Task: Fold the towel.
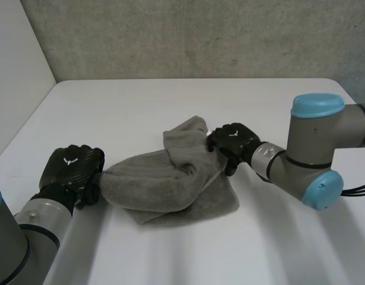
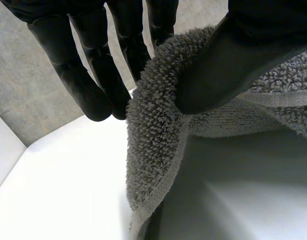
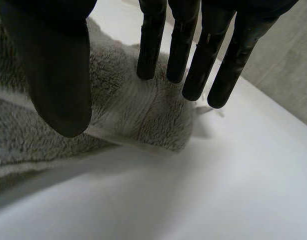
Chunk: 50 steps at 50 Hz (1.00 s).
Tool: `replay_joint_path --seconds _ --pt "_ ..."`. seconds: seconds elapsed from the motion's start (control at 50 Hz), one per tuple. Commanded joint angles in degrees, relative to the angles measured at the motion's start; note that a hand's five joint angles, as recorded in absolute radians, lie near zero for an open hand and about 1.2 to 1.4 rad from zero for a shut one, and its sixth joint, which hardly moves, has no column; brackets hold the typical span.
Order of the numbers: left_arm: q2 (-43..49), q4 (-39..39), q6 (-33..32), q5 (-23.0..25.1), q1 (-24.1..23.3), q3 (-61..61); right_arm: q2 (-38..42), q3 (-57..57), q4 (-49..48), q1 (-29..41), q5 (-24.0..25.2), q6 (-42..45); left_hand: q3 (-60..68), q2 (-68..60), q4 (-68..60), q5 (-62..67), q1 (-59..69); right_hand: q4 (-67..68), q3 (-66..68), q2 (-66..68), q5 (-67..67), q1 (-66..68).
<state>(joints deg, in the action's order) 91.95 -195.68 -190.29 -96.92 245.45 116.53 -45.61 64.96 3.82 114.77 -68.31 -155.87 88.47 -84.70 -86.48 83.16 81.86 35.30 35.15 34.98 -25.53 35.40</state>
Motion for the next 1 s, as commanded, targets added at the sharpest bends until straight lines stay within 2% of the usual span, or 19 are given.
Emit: replay_joint_path --seconds 0.02,0.16,0.18,0.2,0.24,0.32,0.34,0.58,0.62,0.82,0.92,0.96,1.0 --pt "0.0 0.0 0.0 0.7 0.1 0.6 3.3 -1.4 -2.4 0.3 -0.3 0.0 -8.5 4.7 6.5 -13.2 -1.9 2.0 2.2 2.4 -1.8 1.9" --pt "0.1 0.0 0.0 0.8 0.1 0.7 4.9 -1.9 -5.6 1.2 -1.6 0.0 -8.5 4.7 6.5 -13.2 -1.9 4.7 4.8 5.0 -4.5 4.6" --pt "0.1 0.0 0.0 0.8 0.1 0.7 5.0 -1.9 -5.9 1.4 -1.6 -0.1 -8.5 4.7 6.5 -13.2 -1.9 11.7 11.9 12.0 -11.5 11.6" --pt "0.1 -0.1 0.1 0.8 0.1 0.7 5.0 -1.9 -5.9 1.4 -1.6 -0.1 -8.5 4.7 6.5 -13.2 -1.9 11.8 11.9 12.1 -11.6 11.7" --pt "0.2 -0.1 0.1 0.8 0.1 0.6 4.9 -1.9 -7.2 1.7 -1.5 -0.6 -8.5 4.7 6.5 -13.2 -1.9 28.7 28.8 29.0 -28.5 28.6" --pt "0.2 -0.2 0.1 0.8 0.1 0.5 4.7 -1.9 -8.2 1.9 -1.5 -0.7 -8.5 4.7 6.5 -13.2 -1.9 37.2 37.3 37.5 -36.9 37.1" --pt "0.2 -0.3 0.1 0.8 0.2 0.5 4.7 -1.9 -8.3 1.9 -1.4 -0.7 -8.5 4.7 6.5 -13.2 -1.9 43.7 43.8 44.0 -43.5 43.6" --pt "0.0 -0.2 0.1 0.8 0.9 0.1 4.4 -1.7 -8.1 2.0 -1.4 -0.7 -8.5 4.7 6.5 -13.2 -1.9 44.7 44.8 45.0 -44.5 44.6" --pt "0.0 -0.3 0.1 0.8 1.3 0.1 4.2 -1.1 -7.7 2.0 -1.4 -0.7 -8.5 4.7 6.5 -13.2 -1.9 23.7 23.8 24.0 -23.4 23.6" --pt "0.0 -0.5 0.2 1.5 1.9 0.4 4.7 0.0 -7.7 2.0 -1.4 -0.8 -8.5 4.7 6.5 -13.2 -1.9 21.7 21.9 22.0 -21.5 21.6" --pt "0.0 -0.5 0.2 1.5 1.9 0.4 5.4 -0.4 -8.0 2.0 -1.4 -1.7 -8.5 4.7 6.5 -13.2 -1.9 28.1 28.3 28.4 -27.9 28.0" --pt "0.0 -0.5 0.2 1.5 1.9 0.2 5.3 -0.8 -8.2 2.0 -1.0 -4.3 -8.5 4.7 6.5 -13.2 -1.9 44.6 44.8 44.9 -44.4 44.5" --pt "0.0 -0.4 0.2 1.6 1.9 0.0 4.9 -1.1 -8.3 2.1 -0.9 -6.1 -8.5 4.7 6.5 -13.2 -1.9 44.7 44.8 45.0 -44.5 44.6"
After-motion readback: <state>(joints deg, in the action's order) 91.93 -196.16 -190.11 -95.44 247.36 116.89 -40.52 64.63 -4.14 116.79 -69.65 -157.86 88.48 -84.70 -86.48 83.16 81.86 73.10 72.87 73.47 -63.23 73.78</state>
